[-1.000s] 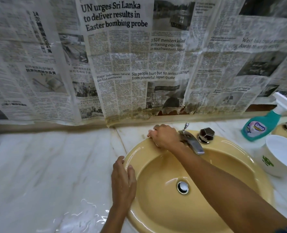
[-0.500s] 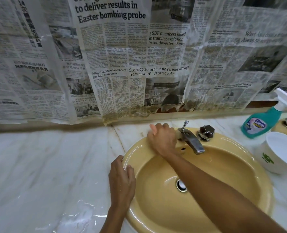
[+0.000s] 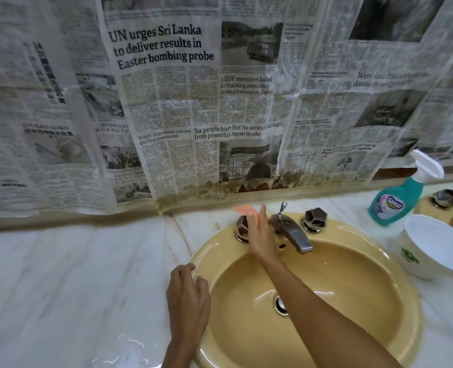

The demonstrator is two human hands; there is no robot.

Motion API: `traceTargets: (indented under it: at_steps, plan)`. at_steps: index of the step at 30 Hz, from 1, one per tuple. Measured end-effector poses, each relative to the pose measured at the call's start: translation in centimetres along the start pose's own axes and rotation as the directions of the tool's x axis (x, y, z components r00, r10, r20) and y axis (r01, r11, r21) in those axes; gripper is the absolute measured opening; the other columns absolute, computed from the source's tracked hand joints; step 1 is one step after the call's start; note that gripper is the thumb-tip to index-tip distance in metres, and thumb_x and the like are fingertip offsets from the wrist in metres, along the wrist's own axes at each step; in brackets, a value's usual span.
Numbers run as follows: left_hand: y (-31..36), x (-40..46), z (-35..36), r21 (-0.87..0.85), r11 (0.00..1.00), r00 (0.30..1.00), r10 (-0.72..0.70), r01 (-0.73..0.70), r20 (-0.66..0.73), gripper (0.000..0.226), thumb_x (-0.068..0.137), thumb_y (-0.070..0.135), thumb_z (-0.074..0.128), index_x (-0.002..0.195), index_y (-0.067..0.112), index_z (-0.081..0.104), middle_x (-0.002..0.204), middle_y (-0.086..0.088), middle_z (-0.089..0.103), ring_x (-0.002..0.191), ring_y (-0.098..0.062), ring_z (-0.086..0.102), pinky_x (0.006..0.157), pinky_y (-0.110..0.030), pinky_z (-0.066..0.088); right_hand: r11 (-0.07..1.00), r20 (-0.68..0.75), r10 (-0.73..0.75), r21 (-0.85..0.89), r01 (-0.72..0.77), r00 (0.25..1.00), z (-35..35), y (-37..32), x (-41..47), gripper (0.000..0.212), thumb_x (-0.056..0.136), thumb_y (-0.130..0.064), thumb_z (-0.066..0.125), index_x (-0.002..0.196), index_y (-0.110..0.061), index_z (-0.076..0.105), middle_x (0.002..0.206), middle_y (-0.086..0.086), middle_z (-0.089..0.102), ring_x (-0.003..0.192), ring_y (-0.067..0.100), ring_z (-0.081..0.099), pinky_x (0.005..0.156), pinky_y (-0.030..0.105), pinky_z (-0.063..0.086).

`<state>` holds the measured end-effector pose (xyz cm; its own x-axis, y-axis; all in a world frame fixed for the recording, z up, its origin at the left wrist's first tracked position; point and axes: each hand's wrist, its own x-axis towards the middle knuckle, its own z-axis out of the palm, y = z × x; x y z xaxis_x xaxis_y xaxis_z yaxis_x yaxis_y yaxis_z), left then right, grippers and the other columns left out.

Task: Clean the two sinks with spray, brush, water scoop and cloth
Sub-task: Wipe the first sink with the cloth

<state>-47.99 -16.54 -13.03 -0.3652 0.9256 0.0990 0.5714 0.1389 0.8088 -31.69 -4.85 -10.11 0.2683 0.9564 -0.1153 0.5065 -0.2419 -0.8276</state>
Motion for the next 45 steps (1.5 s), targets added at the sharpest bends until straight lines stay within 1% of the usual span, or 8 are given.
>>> traceTargets:
  at_steps: [4, 9, 19, 28, 32, 37, 41, 45]
  plan:
    - [-0.1, 0.1, 0.1, 0.000, 1.000, 1.000, 0.006, -0.006, 0.002, 0.036, 0.085, 0.028, 0.036, 0.107, 0.010, 0.059, 0.109, -0.002, 0.054, 0.091, -0.029, 0.060, 0.081, -0.041, 0.047, 0.996, 0.112, 0.077, -0.051, -0.071, 0.991, -1.6, -3.4, 2.3, 0.073, 0.096, -0.067, 0.012, 0.118, -0.018, 0.062, 0.112, 0.007, 0.068, 0.112, 0.026, 0.054, 0.098, 0.040, 0.039]
    - [-0.2, 0.2, 0.0, 0.021, 0.999, 0.999, 0.048, -0.048, -0.020, 0.046, 0.083, 0.036, 0.031, 0.104, 0.008, 0.060, 0.108, -0.004, 0.056, 0.090, -0.032, 0.061, 0.078, -0.039, 0.047, 0.969, 0.045, -0.136, -0.202, 0.142, 0.990, -2.1, 1.4, -4.5, 0.065, 0.096, -0.064, 0.022, 0.151, -0.030, 0.030, 0.154, -0.005, 0.033, 0.142, 0.018, 0.030, 0.108, 0.040, 0.031]
    - [-0.2, 0.3, 0.4, 0.086, 0.996, 0.999, 0.034, -0.038, 0.036, 0.053, 0.081, 0.037, 0.029, 0.111, 0.007, 0.061, 0.111, -0.007, 0.056, 0.092, -0.033, 0.060, 0.081, -0.042, 0.046, 0.998, -0.139, -0.022, -0.065, 0.013, 0.990, 0.1, 3.2, -3.8, 0.059, 0.088, -0.034, 0.057, 0.144, -0.023, 0.045, 0.140, 0.001, 0.053, 0.125, 0.028, 0.046, 0.106, 0.042, 0.039]
    - [0.2, 0.5, 0.8, 0.392, 0.912, 0.991, 0.090, -0.123, 0.101, 0.056, 0.081, 0.041, 0.028, 0.113, 0.008, 0.060, 0.104, -0.012, 0.054, 0.089, -0.035, 0.057, 0.076, -0.043, 0.046, 0.617, -0.033, 0.416, 0.744, -0.256, 0.909, -5.9, -0.8, -8.7, 0.016, 0.094, -0.007, 0.050, 0.086, -0.005, 0.063, 0.051, 0.013, 0.056, 0.037, 0.020, 0.049, 0.042, 0.021, 0.036]
    - [3.3, 2.2, 2.5, 0.564, 0.825, 0.974, -0.097, -0.038, 0.206, 0.064, 0.089, 0.060, 0.026, 0.142, 0.026, 0.039, 0.133, -0.011, 0.044, 0.121, -0.033, 0.043, 0.099, -0.046, 0.037, 0.841, -0.124, -0.020, 0.535, 0.084, 0.992, -12.8, -3.1, -8.5, 0.030, 0.098, -0.005, 0.047, 0.074, -0.016, 0.062, 0.056, 0.004, 0.053, 0.039, 0.012, 0.051, 0.044, 0.022, 0.038]
    - [4.9, 2.4, 5.8, 0.722, 0.687, 0.958, -0.142, -0.085, 0.248, 0.073, 0.088, 0.076, 0.020, 0.151, 0.039, 0.014, 0.158, -0.009, 0.016, 0.141, -0.035, 0.019, 0.108, -0.058, 0.020, 0.814, 0.100, -0.567, -0.087, 0.575, 0.818, -19.1, -3.3, -3.1, 0.022, 0.097, -0.024, 0.042, 0.101, -0.028, 0.064, 0.081, -0.017, 0.068, 0.073, 0.000, 0.061, 0.066, 0.020, 0.050]
    - [4.8, 2.4, 6.1, 0.768, 0.637, 0.970, -0.138, -0.067, 0.199, 0.078, 0.083, 0.080, 0.015, 0.151, 0.040, 0.012, 0.157, -0.008, 0.019, 0.141, -0.033, 0.020, 0.107, -0.057, 0.022, 0.447, 0.669, -0.381, -0.472, 0.760, 0.639, -15.9, 1.7, -0.9, 0.034, 0.102, -0.036, 0.037, 0.120, -0.010, 0.049, 0.123, 0.008, 0.049, 0.113, 0.026, 0.048, 0.095, 0.041, 0.043]
    - [4.9, 2.5, 6.5, 0.790, 0.612, 0.979, -0.136, -0.038, 0.152, 0.087, 0.074, 0.082, 0.004, 0.151, 0.041, 0.015, 0.155, -0.008, 0.024, 0.139, -0.031, 0.024, 0.105, -0.056, 0.024, 0.323, 0.737, -0.194, -0.575, 0.752, 0.647, -12.1, -0.3, 3.0, 0.059, 0.102, -0.045, 0.035, 0.140, -0.001, 0.042, 0.149, 0.019, 0.033, 0.140, 0.032, 0.026, 0.117, 0.044, 0.025]
